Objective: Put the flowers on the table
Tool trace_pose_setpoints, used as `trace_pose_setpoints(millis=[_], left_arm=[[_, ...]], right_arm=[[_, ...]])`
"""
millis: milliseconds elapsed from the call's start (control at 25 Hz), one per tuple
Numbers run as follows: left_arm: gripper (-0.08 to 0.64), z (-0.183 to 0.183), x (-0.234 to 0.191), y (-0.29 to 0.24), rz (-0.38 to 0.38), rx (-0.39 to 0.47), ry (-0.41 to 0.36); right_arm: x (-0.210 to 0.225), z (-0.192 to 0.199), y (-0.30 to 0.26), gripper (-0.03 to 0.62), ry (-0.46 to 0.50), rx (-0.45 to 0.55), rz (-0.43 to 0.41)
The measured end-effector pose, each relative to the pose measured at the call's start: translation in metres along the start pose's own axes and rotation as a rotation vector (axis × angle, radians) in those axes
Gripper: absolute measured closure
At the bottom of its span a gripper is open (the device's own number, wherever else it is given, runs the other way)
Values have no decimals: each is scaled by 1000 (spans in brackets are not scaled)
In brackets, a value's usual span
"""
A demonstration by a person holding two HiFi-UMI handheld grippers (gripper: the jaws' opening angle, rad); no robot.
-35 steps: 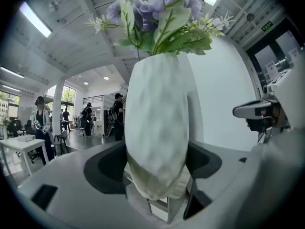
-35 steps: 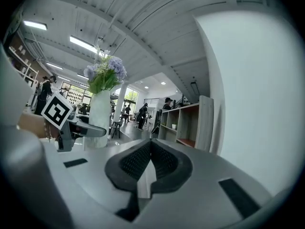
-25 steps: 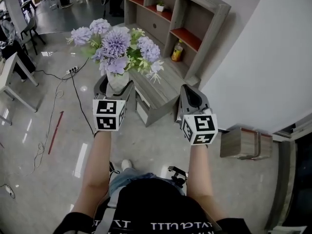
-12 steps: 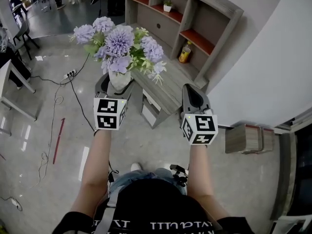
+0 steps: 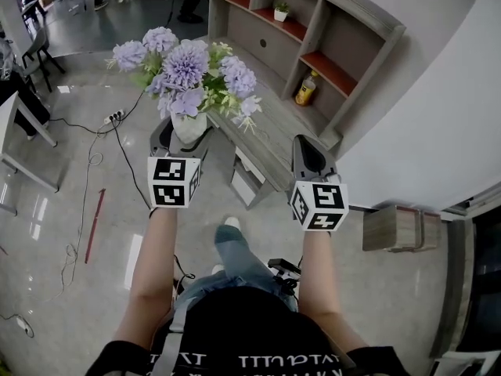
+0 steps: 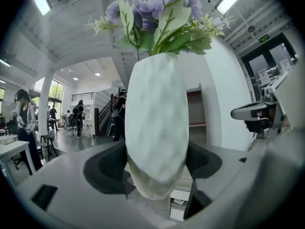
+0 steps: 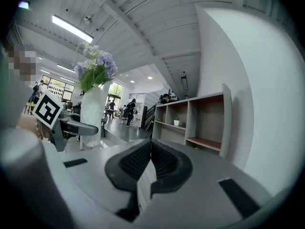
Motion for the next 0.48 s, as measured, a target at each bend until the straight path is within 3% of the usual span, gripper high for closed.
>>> trace_pose_setpoints(millis=[480], left_arm=[[187,0,-2,1,-4,-18,-13]], right_arm=[[3,3,-1,575,-31,9,25]])
Point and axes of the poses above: the fingertips, and each gripper's own axes: y backward along the fingers, x to its right, z out of its underside, the point moved 9 cm from there along y, backward along the fingers, and after that the axes turned 4 degrees about -x, right-handed, at the moved point
